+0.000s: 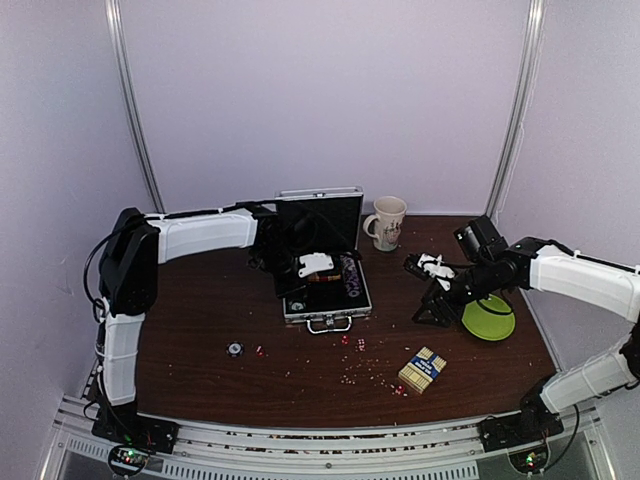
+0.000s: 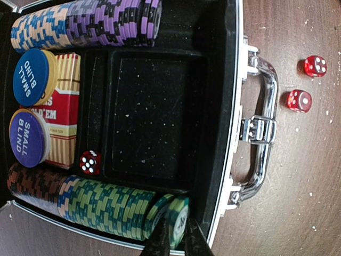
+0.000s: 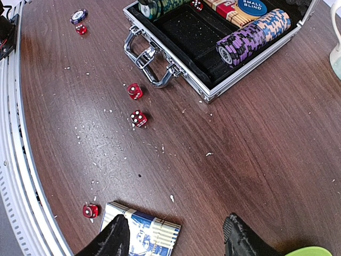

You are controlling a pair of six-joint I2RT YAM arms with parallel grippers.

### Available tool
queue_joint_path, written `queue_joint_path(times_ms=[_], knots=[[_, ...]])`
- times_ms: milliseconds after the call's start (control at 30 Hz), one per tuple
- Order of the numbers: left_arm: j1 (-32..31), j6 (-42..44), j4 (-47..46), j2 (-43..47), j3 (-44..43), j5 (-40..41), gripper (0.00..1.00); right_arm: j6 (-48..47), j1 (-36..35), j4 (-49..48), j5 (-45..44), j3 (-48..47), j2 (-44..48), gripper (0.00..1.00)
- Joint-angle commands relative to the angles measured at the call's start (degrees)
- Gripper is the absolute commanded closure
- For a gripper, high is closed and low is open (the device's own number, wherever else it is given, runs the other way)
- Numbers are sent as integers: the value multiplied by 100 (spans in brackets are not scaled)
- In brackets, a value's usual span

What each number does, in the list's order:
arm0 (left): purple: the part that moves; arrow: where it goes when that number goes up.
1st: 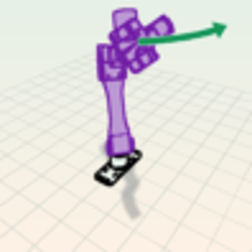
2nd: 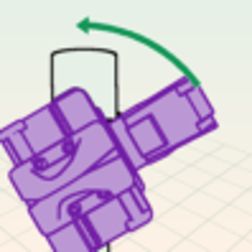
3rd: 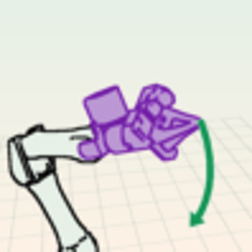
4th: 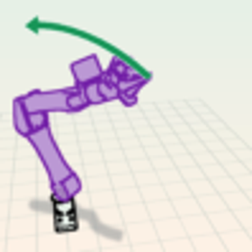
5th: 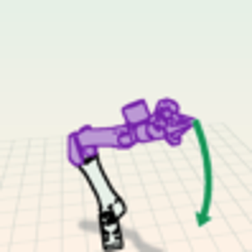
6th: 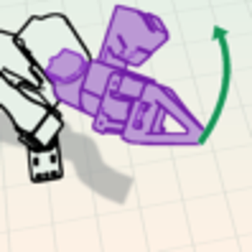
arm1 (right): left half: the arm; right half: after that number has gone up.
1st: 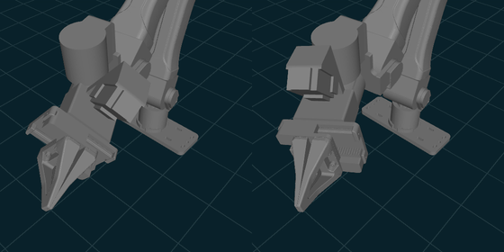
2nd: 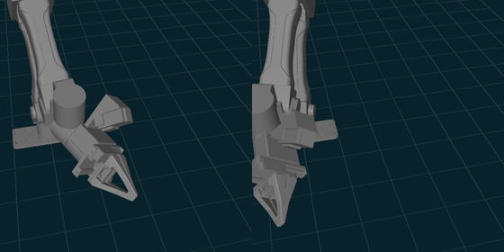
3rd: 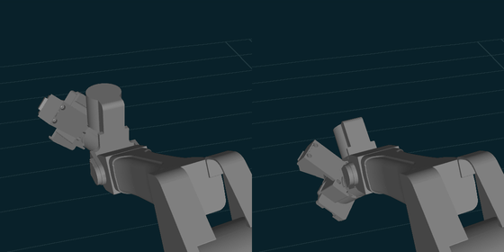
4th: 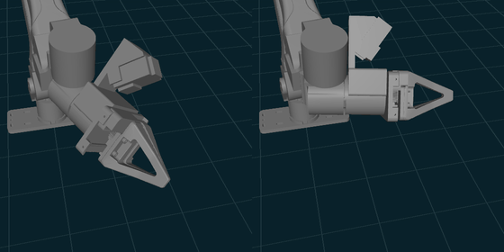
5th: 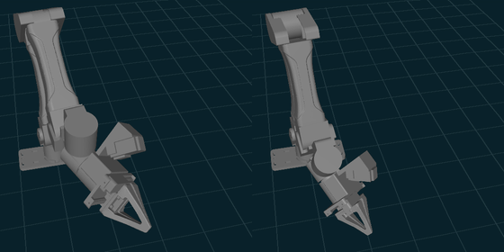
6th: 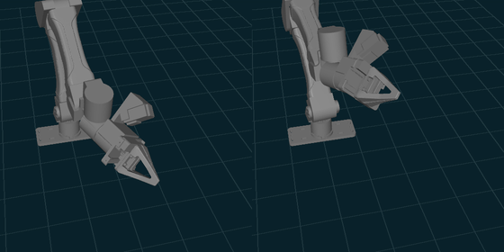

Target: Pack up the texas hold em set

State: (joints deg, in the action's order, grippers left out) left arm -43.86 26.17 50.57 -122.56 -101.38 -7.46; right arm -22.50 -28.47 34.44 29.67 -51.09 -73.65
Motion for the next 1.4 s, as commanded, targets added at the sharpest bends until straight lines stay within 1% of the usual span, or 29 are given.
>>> queue_joint_path(times_ms=[0,267,400,467,533,633,767,867,1000,1067,1200,1367], knots=[[-27,128,-139,-135,-141,108,86,-7,47,-52,20,-14,-102,39],[-71,75,-135,-89,-97,261,85,-18,50,-45,45,-15,-149,39],[-212,-135,-322,308,129,392,75,-18,52,-38,56,-15,-165,40],[-233,-551,-502,557,344,575,68,-26,52,-33,56,-15,-168,40],[-229,-1017,-703,745,574,1012,60,-33,56,-33,55,-6,-168,40],[-183,-1897,-656,815,698,1515,56,-43,56,-30,64,-8,-189,40],[-158,-2849,-822,820,1006,1184,52,-53,61,-34,73,-18,-248,40],[-158,-3251,-1044,710,1152,1047,51,-53,61,-10,99,-66,-343,40],[-156,-3614,-1207,536,1184,1181,47,-53,61,11,98,-72,-372,40],[-129,-3779,-1315,499,1205,1177,47,-53,61,11,96,-60,-370,40],[-101,-3919,-1439,408,1182,1222,49,-53,61,11,83,-54,-371,39],[-97,-3813,-1423,256,1088,1241,54,-67,60,23,78,-62,-419,39]])
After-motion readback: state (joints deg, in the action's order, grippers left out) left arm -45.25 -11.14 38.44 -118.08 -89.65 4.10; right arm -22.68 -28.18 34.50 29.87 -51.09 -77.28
